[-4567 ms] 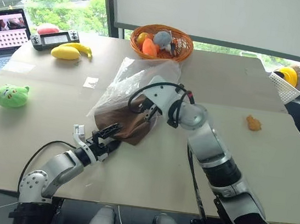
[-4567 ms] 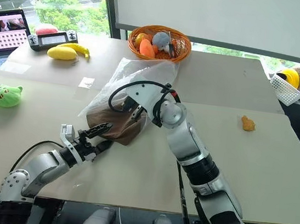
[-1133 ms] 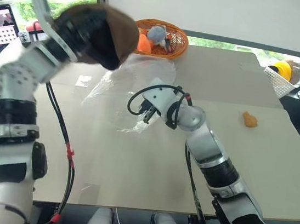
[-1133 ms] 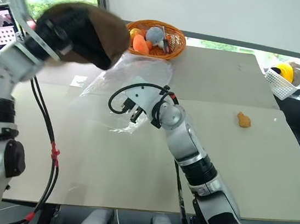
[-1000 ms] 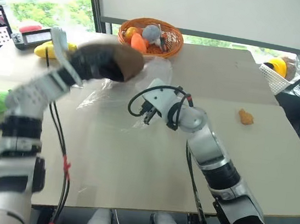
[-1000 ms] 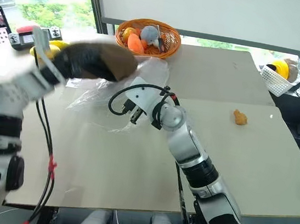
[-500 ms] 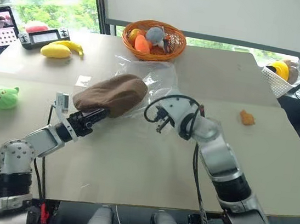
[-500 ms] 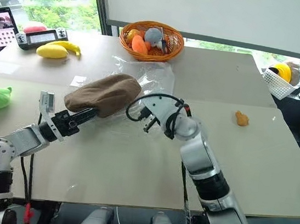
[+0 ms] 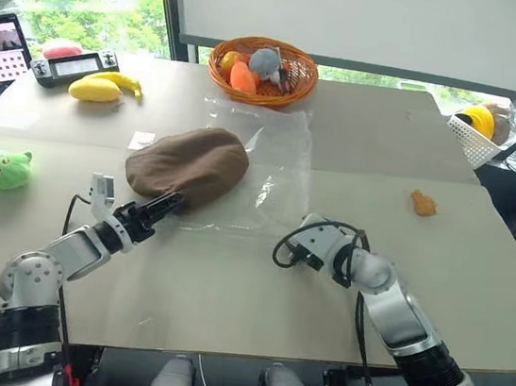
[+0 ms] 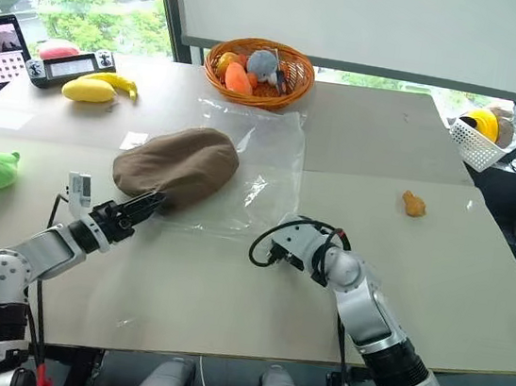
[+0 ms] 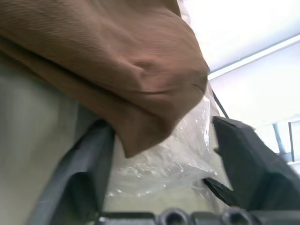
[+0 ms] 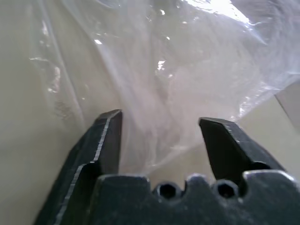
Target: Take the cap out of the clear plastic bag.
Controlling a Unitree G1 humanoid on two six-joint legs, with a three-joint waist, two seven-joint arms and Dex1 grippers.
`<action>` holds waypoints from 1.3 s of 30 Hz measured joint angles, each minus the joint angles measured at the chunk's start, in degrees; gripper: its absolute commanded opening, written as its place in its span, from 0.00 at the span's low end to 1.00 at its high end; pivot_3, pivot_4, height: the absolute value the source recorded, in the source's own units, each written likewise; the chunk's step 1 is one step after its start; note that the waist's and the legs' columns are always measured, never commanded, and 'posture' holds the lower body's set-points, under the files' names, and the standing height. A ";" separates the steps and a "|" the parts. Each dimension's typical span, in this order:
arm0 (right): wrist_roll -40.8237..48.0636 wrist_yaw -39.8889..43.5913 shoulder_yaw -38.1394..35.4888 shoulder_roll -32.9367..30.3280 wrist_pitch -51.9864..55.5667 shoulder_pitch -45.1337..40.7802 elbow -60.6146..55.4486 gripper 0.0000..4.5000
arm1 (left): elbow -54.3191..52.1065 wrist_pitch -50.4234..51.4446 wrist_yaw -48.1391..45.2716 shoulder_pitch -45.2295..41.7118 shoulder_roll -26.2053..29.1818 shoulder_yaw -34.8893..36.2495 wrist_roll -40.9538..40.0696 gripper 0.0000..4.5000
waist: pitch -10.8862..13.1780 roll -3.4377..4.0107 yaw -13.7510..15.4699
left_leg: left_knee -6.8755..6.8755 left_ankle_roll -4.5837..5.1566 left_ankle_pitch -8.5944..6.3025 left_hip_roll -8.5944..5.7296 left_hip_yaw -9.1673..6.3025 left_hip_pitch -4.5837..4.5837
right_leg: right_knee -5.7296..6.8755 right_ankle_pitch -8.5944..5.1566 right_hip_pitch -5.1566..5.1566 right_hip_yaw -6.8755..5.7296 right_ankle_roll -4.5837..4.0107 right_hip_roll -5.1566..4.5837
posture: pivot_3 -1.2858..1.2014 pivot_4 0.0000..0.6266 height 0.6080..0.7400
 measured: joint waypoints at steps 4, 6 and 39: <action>0.40 0.69 -0.65 0.34 0.10 0.00 0.01 0.99 | -1.41 2.74 -2.49 0.60 2.25 0.03 -1.67 1.00 | 0.00 0.00 0.05 | -0.05 0.00 0.00 0.00 -0.01 0.09 | -0.04 -0.03 0.08 -0.01 0.05 0.00 | 0.52 0.24 0.96; 1.40 1.79 -1.24 0.27 0.30 0.47 -0.54 0.99 | -1.83 4.34 -5.68 1.46 5.02 0.07 -2.54 1.00 | 0.00 0.00 -0.04 | -0.09 0.00 0.00 0.01 -0.02 0.07 | -0.06 -0.04 0.06 -0.02 0.04 0.02 | 0.52 0.24 0.96; 16.64 -25.71 -36.69 16.36 -11.55 18.43 2.98 0.99 | 21.52 -55.64 11.82 -0.25 -1.29 1.21 50.85 1.00 | -0.08 -0.06 1.48 | -0.12 -0.06 -0.11 0.02 0.12 0.21 | -0.30 0.01 0.27 0.01 0.04 -0.05 | 0.52 0.24 0.96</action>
